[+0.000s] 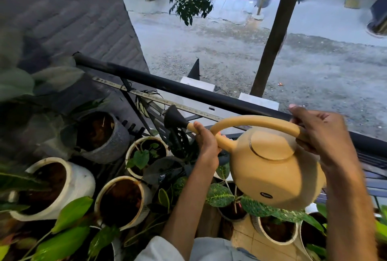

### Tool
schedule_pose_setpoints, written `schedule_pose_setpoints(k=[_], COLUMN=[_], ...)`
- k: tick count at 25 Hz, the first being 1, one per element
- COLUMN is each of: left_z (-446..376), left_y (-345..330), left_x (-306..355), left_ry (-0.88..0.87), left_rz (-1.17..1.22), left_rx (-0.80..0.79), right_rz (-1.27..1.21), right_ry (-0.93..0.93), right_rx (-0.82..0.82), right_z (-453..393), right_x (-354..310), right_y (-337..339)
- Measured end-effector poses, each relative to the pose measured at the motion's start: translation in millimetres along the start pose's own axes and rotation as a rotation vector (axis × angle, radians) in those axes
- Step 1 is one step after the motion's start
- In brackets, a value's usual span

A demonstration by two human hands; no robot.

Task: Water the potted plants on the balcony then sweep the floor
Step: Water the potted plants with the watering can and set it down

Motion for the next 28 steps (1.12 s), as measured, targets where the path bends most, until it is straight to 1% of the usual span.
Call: schedule_pose_setpoints(k=[3,8,13,17,21,28], left_z=[-8,-20,-34,-33,-33,-29], left_y=[-6,-10,-10,-4,13,46], left_x=[16,37,52,57,52,18], left_ry=[-0.015,-0.015,-0.015,-0.043,-0.059,-0.007], left_rz=[-0.003,0.02,-0.005,0.013,0.066,0.141], left_rx=[-0.024,-0.021,-0.048,-0.026,0.027,0.109], right_rz=[-0.024,-0.033,-0.032,-0.039,-0.011,0.02], right_ry=[0.022,0.063,0.082,0.069,0.043,0.003], right_rx=[0.03,0.024,0.071,0.047,0.031,0.011], right_z=[-5,-14,-23,-27,-27,-18], right_x=[-8,-19,-24,-25,-20,-10], right_y=[-8,-27,-41,-50,-57,-66])
Point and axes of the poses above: each hand's wrist, its own z-axis away from the middle knuckle, its own y-axis out of the back of the hand, x = y × z, the point moved 10 cm from there along -z, towards the middle knuckle, and after that the axes turned 11 degrees about x, right-handed, at the moved point
